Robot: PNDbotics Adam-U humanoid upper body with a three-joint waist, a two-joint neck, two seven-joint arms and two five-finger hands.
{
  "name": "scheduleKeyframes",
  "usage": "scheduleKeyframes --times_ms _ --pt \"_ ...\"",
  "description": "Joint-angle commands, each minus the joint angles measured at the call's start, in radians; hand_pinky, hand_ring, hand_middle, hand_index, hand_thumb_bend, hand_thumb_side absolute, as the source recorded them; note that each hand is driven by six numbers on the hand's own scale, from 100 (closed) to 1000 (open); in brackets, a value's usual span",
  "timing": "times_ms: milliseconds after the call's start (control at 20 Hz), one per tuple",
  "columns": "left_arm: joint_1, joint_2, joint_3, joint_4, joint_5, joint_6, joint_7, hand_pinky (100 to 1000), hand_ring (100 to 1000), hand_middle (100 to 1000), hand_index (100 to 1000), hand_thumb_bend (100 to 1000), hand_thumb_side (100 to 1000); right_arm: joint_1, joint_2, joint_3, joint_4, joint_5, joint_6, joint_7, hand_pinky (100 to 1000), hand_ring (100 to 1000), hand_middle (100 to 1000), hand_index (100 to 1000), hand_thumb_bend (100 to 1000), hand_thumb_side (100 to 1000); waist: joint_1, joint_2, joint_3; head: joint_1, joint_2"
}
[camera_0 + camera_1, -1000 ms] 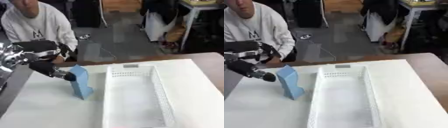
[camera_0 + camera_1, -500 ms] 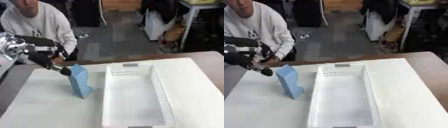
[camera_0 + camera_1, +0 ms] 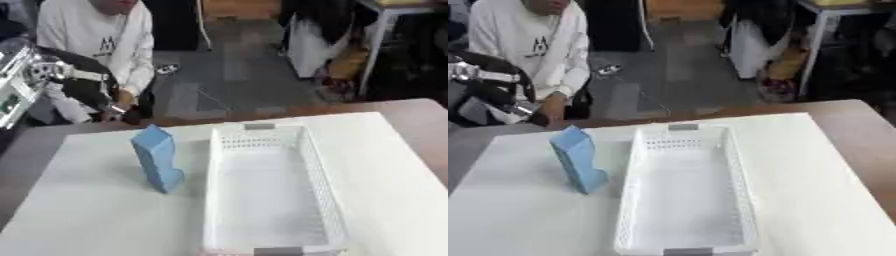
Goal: Pick up objects on the table and place them in the box.
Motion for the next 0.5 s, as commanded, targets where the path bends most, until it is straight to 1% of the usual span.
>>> scheduleKeyframes --times_ms 50,300,500 --pt "-0.048 -0.014 0.014 0.065 -0.053 -0.037 -0.019 364 677 789 785 917 1000 -0.009 -0.025 -0.006 -0.015 -0.010 0.002 -0.006 136 328 520 601 100 856 -0.001 -0.012 -0.003 0.007 0.003" --pt "-0.083 -0.061 0.020 0.158 -0.118 -0.071 -0.020 368 674 784 774 916 1000 -0.014 -0.025 -0.007 -0.015 -0.017 0.009 -0.017 137 328 520 597 100 856 -0.002 -0.013 -0.008 0.009 0.004" --pt "-0.098 -0.091 0.029 0.202 -0.174 -0.090 -0.020 371 676 783 770 914 1000 -0.019 -0.025 -0.009 -0.015 -0.023 0.018 -0.029 138 327 518 591 100 858 -0.001 -0.014 -0.013 0.011 0.001"
